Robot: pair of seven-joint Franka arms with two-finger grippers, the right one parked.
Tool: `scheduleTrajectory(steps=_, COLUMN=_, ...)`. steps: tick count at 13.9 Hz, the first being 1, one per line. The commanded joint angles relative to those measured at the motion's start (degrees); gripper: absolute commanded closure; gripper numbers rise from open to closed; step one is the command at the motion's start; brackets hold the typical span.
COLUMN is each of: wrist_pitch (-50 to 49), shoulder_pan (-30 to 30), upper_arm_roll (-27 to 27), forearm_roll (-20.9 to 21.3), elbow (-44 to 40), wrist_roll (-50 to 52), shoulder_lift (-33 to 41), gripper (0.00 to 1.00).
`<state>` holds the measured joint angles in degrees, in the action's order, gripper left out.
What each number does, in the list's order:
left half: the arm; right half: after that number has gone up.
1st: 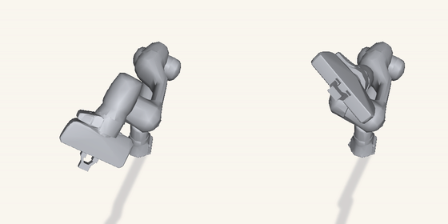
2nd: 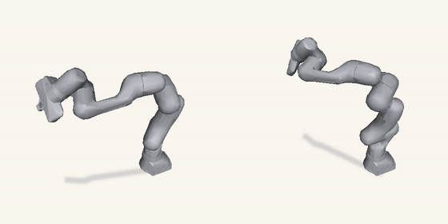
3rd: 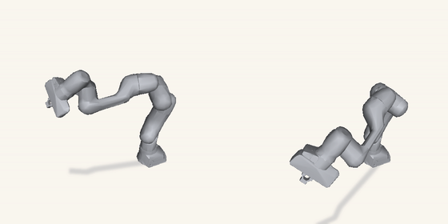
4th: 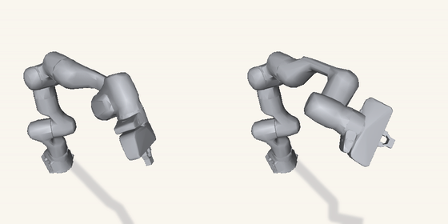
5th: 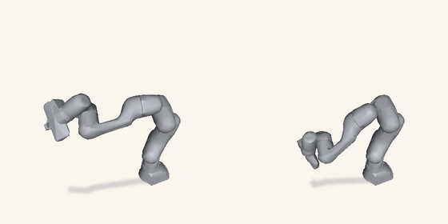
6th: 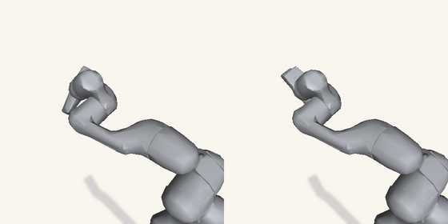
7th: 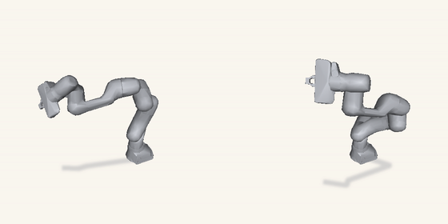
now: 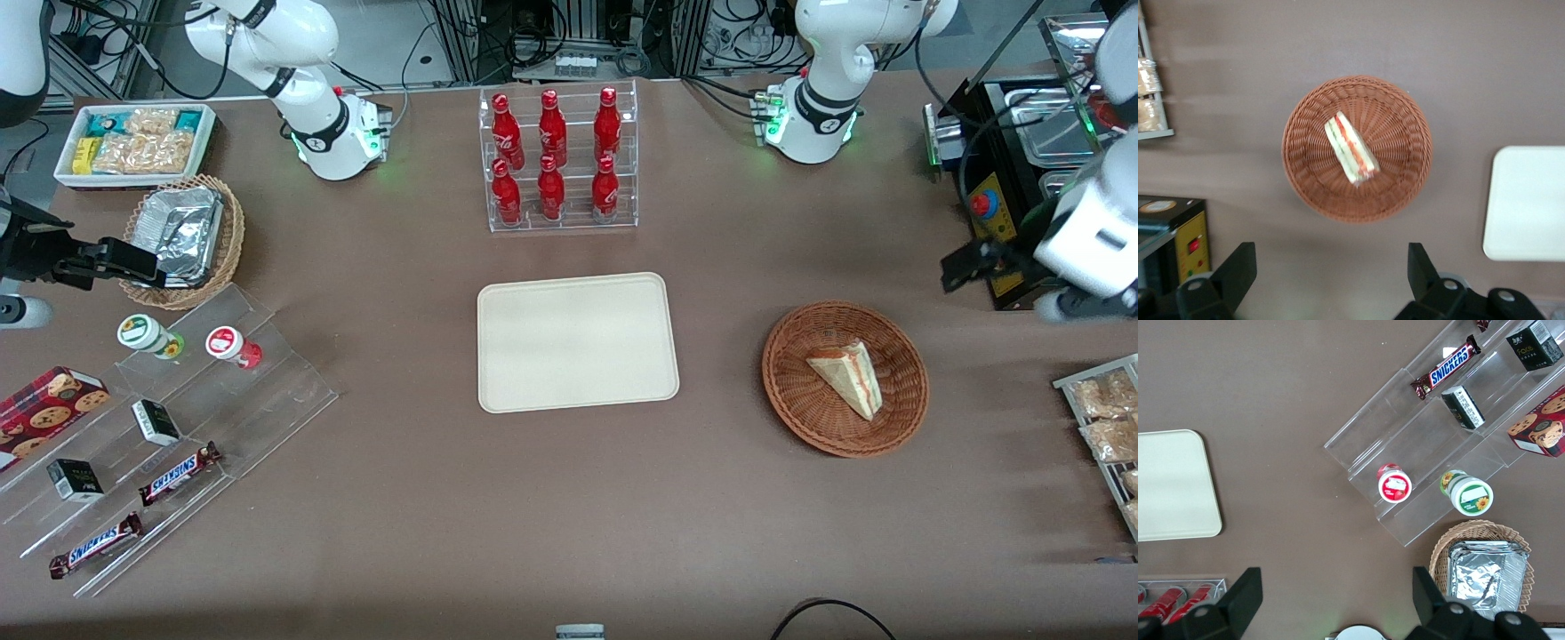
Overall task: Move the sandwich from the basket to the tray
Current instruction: 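Move the left gripper down over the wrapped sandwich in the wicker basket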
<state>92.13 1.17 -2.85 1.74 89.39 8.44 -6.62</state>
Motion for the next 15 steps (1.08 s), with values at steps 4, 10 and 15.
scheduleTrajectory(steps=4, wrist_pitch=14.5, shoulder_pan=-0.2, upper_arm_roll=-0.4, forearm_roll=0.7, elbow=14.3, wrist_roll=13.2, shoulder_lift=0.4, gripper=0.00)
scheduleTrajectory(steps=10, wrist_pitch=32.0, shoulder_pan=0.0, upper_arm_roll=-0.5, forearm_roll=-0.2, elbow=26.2, wrist_roll=27.8, shoulder_lift=-2.2, gripper=0.00)
scheduleTrajectory(steps=15, wrist_pitch=41.9, shoulder_pan=0.2, upper_arm_roll=-0.5, forearm_roll=-0.3, elbow=32.7, wrist_roll=34.4, shoulder_lift=-4.7, gripper=0.00)
